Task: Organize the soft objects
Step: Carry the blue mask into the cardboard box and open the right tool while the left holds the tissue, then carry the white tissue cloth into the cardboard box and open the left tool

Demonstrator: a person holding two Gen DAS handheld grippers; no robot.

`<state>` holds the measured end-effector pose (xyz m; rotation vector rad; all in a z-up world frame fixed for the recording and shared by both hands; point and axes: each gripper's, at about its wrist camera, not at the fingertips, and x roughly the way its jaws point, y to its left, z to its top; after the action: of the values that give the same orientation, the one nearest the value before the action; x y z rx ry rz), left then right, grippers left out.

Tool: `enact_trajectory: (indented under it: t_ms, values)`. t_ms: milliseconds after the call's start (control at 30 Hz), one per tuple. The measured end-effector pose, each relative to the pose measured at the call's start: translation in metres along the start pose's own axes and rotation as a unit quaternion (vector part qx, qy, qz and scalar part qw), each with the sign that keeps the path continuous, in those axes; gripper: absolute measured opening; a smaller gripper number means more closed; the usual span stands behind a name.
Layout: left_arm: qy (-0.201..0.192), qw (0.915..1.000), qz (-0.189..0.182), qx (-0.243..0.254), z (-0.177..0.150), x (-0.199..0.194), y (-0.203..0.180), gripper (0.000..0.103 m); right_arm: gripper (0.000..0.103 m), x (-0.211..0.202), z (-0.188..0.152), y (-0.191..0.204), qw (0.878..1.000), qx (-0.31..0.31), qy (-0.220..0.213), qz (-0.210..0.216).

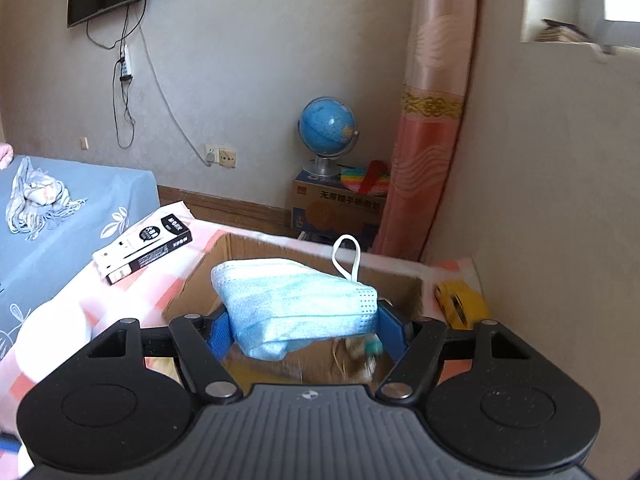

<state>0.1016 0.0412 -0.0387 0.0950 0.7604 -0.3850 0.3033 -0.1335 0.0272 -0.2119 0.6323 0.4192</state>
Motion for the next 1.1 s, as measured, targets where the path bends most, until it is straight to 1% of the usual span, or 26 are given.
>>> enact_trajectory:
  t_ms: [67,167,200,233,267,300,333,433,667,833,933,1100]
  values:
    - [0.000,1.0000,0.003,-0.004,0.001,0.001,0.003,0.045,0.075,0.019,0.010,0.000,1.000,0.002,0.010,0.005]
    - [0.002,0.9999,0.007,-0.010,0.002,0.005,0.006,0.045,0.075,0.046,0.021,0.001,1.000,0.011,0.020,0.003]
    - [0.003,0.9999,0.008,-0.012,0.002,0.005,0.008,0.045,0.078,0.055,0.022,0.001,1.000,0.018,0.023,0.003]
    - [0.004,0.9999,0.009,-0.013,0.002,0.007,0.008,0.045,0.086,0.064,0.023,0.001,0.999,0.021,0.028,0.003]
    - [0.005,0.9998,0.010,-0.014,0.002,0.008,0.009,0.045,0.091,0.073,0.023,0.001,0.999,0.022,0.034,-0.002]
    - [0.007,0.9998,0.011,-0.014,0.002,0.009,0.009,0.045,0.099,0.079,0.023,0.001,0.999,0.023,0.038,-0.007]
    - [0.008,0.9998,0.011,-0.013,0.002,0.009,0.009,0.045,0.103,0.083,0.021,0.000,0.999,0.025,0.042,-0.009]
    - [0.009,0.9999,0.010,-0.010,0.003,0.010,0.008,0.045,0.103,0.083,0.011,-0.003,0.998,0.034,0.053,-0.007]
    - [0.009,0.9999,0.008,-0.006,0.007,0.009,0.009,0.045,0.103,0.046,-0.010,-0.009,0.997,0.050,0.052,-0.010]
    - [0.011,0.9999,0.009,-0.004,0.014,0.007,0.010,0.045,0.103,0.010,-0.029,-0.006,0.997,0.058,0.046,0.005]
    - [0.011,0.9999,0.007,-0.005,0.020,0.005,0.011,0.045,0.103,-0.012,-0.046,0.000,0.998,0.055,0.042,-0.002]
    - [0.006,1.0000,0.004,0.003,0.033,0.003,0.011,0.045,0.103,-0.048,-0.081,0.014,0.998,0.046,0.025,-0.028]
